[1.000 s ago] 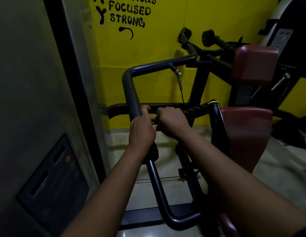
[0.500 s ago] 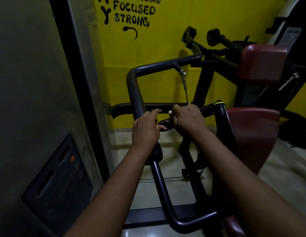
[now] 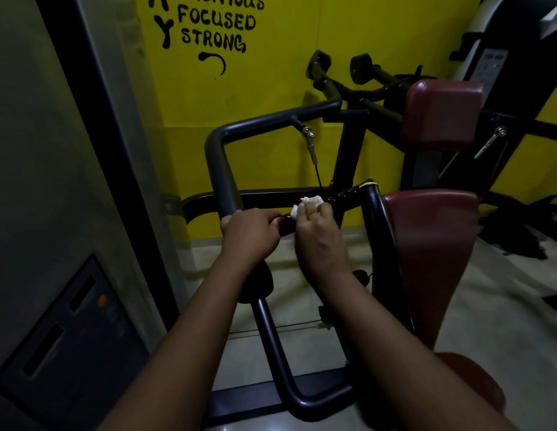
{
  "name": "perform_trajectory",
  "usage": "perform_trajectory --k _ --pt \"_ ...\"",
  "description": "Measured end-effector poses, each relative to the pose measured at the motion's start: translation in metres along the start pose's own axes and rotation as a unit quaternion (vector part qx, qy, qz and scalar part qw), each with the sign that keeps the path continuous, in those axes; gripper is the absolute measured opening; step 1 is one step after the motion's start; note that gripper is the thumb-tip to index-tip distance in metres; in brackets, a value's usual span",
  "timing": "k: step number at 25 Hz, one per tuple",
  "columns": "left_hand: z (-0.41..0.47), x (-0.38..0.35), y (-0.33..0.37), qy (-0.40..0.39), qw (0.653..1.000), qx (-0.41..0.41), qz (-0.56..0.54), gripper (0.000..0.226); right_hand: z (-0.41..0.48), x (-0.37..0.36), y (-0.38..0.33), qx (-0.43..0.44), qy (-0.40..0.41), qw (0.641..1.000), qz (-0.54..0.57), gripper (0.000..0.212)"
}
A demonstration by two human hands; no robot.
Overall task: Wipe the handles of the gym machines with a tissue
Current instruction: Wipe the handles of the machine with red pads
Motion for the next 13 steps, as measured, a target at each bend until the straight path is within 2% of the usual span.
perform_trajectory --k 2,5,7,10,12,13 --pt "0.001 -0.001 0.003 -0.002 1.000 0.000 0.010 0.031 0.009 0.000 0.016 -0.018 -0.026 0.999 -0.015 0.023" --pt "0.002 0.000 0.005 0.013 1.000 0.006 0.022 0.030 0.015 -0.006 0.034 -0.123 -0.120 0.985 -0.003 0.048" --pt "0.003 -0.002 0.013 0.018 0.999 -0.002 -0.041 0.032 0.002 -0.008 0.017 -0.098 -0.103 0.989 -0.024 0.038" --pt "0.006 -0.002 0.024 0.010 0.989 -0.021 -0.143 0.028 -0.014 -0.007 -0.009 0.023 -0.075 0.997 0.010 0.041" --pt "0.010 -0.002 0.021 0.010 0.986 -0.023 -0.164 0.030 -0.003 -0.007 0.008 0.011 -0.070 0.997 -0.042 0.041" --pt "0.012 -0.003 0.018 0.004 0.986 -0.017 -0.165 0.033 0.005 -0.008 0.021 -0.039 -0.078 0.995 -0.056 0.042"
Point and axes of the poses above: each hand's wrist, its own z-axis towards the middle knuckle, its own x-axis out of the back of the hand, y = z × x, the point moved 8 cm from there along z, towards the middle knuckle, and after that the axes turned 5 degrees about -x, right-handed, at the moved point
